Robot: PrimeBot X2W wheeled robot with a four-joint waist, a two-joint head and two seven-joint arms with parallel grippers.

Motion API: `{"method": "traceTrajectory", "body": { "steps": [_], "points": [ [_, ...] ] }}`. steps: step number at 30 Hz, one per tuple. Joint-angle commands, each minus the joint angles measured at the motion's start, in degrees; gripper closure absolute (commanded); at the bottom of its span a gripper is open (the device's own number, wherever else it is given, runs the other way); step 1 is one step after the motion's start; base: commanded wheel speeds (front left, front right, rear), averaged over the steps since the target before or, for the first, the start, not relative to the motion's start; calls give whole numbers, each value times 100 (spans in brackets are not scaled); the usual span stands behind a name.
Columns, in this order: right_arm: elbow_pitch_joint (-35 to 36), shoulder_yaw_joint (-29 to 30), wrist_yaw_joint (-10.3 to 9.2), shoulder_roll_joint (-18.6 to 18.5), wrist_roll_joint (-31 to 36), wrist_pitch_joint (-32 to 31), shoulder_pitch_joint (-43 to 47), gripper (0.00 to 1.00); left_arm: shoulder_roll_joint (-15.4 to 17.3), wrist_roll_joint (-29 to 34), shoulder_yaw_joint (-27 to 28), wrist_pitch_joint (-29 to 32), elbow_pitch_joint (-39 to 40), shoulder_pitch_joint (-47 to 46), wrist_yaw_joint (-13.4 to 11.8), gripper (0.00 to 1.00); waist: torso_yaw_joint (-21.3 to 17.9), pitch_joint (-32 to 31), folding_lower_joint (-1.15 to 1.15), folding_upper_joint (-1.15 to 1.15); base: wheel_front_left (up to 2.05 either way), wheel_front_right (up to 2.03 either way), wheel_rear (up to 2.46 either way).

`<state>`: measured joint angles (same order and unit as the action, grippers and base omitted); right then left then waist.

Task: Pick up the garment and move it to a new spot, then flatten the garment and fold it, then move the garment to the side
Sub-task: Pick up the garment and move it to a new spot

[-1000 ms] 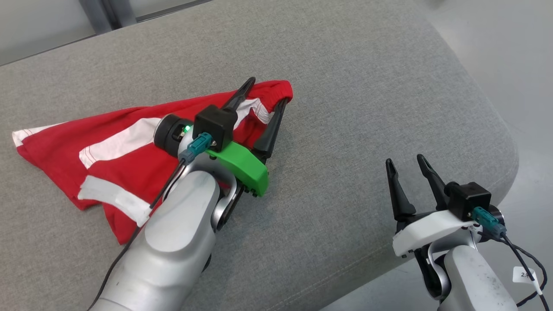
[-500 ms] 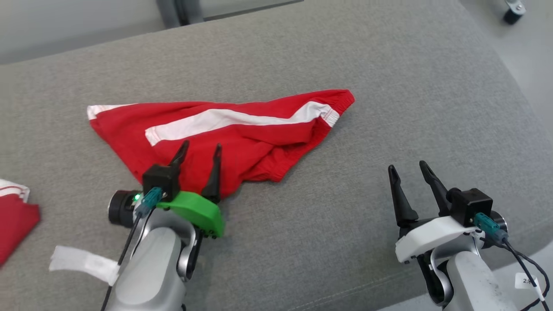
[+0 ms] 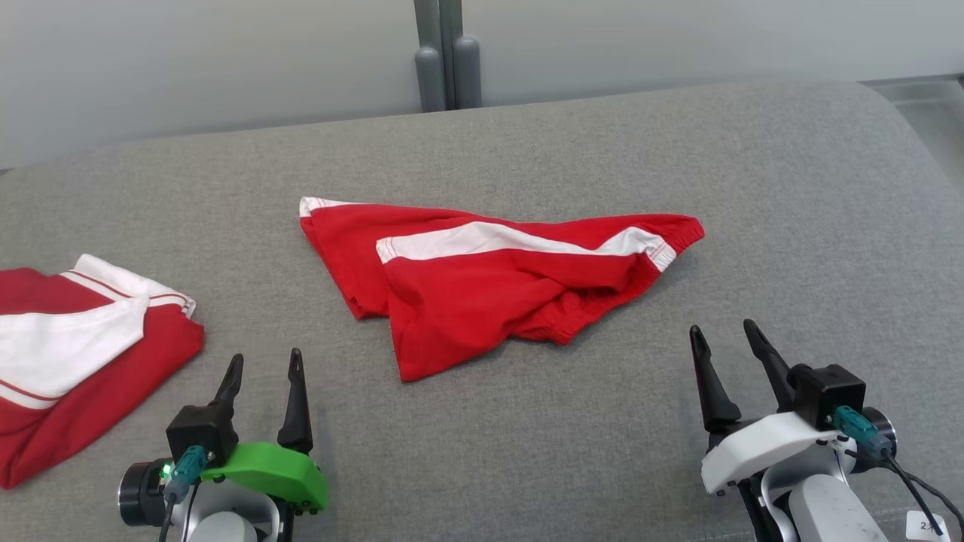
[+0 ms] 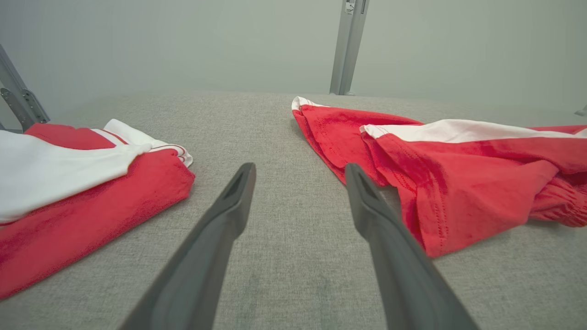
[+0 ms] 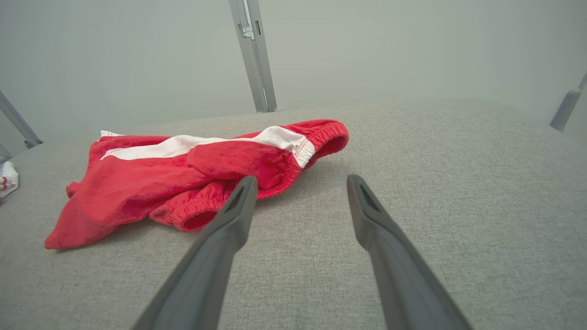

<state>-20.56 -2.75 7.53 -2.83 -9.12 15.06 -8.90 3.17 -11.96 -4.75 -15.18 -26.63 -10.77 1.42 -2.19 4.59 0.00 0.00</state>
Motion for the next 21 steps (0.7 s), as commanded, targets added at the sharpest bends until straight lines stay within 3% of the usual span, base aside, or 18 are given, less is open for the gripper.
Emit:
{"method": "traceTrajectory", "body": {
  "steps": [1,9,21],
  "points": [
    [3,10,-8,-21,17,18,107,0,-12,70,56,5,57,132,52,0,230,-266,0,0,0,0,0],
    [29,-28,-8,-90,54,18,113,0,-25,-110,-187,5,142,38,138,0,146,-169,0,0,0,0,0],
    [107,-123,-8,-187,109,18,-327,0,-14,-1095,-876,5,-377,-1053,271,0,-388,701,0,0,0,0,0]
  ]
}}
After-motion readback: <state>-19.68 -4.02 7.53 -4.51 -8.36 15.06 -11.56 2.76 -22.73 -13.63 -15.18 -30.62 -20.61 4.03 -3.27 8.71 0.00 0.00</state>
